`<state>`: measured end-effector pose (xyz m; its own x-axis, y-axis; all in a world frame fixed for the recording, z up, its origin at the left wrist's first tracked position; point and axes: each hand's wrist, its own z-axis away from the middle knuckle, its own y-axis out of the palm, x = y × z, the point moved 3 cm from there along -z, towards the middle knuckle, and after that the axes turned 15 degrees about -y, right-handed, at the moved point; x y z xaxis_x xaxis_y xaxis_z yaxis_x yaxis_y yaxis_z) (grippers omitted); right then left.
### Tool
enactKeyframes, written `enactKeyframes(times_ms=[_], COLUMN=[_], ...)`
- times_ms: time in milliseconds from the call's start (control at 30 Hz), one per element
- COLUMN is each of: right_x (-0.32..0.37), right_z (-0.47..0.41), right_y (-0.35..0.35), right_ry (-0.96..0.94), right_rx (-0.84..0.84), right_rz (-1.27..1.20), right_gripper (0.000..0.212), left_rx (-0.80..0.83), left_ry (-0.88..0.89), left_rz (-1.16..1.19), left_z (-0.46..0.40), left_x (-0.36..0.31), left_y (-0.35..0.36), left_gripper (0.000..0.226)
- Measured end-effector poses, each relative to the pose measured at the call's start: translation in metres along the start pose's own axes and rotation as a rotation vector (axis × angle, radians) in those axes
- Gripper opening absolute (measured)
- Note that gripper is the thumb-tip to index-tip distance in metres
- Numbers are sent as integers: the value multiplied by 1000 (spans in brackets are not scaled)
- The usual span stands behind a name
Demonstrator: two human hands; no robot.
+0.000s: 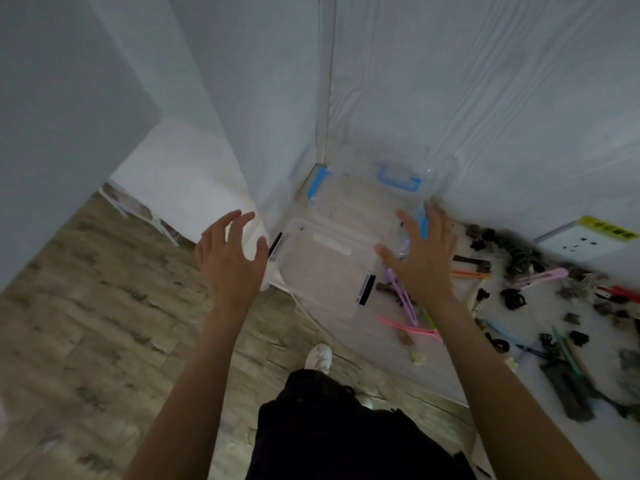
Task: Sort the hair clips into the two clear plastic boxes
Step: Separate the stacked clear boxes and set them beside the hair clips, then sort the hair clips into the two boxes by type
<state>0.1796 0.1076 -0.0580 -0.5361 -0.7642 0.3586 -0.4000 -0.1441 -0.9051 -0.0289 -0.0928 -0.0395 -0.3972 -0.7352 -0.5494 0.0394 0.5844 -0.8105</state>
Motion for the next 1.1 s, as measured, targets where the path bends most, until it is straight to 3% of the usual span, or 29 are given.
enactKeyframes(times_ms=[100,200,333,467,600,700,767,900,1100], right_x=[14,23,31,35,33,26,18,6,-27], right_z=[23,23,2,-7,15,46,67,95,138], right_y=[27,41,47,47,37,33,36,35,18], right_ry=[7,16,-33,-57,-84,-105,-55,-19,114], right_rx=[194,306,348,348,194,109,144,210,139], right_rz=[-80,-179,-138,-37,-77,-69,-82,-98,-50], right_gripper=[86,88,90,85,74,59,52,56,55], left_rx=[159,193,205,135,-19,286,510,540,511], left_ry=[-86,-75,-77,-104,227,540,651,665,662], left_rz=[63,157,206,205,113,89,15,-6,194], left_z=[3,4,-4,-1,20,52,75,86,104], left_x=[11,8,-3,-7,-11,-15,-14,-9,-55], left_y=[7,14,24,27,20,34,48,65,53], left_gripper=[36,39,47,40,29,31,40,26,48])
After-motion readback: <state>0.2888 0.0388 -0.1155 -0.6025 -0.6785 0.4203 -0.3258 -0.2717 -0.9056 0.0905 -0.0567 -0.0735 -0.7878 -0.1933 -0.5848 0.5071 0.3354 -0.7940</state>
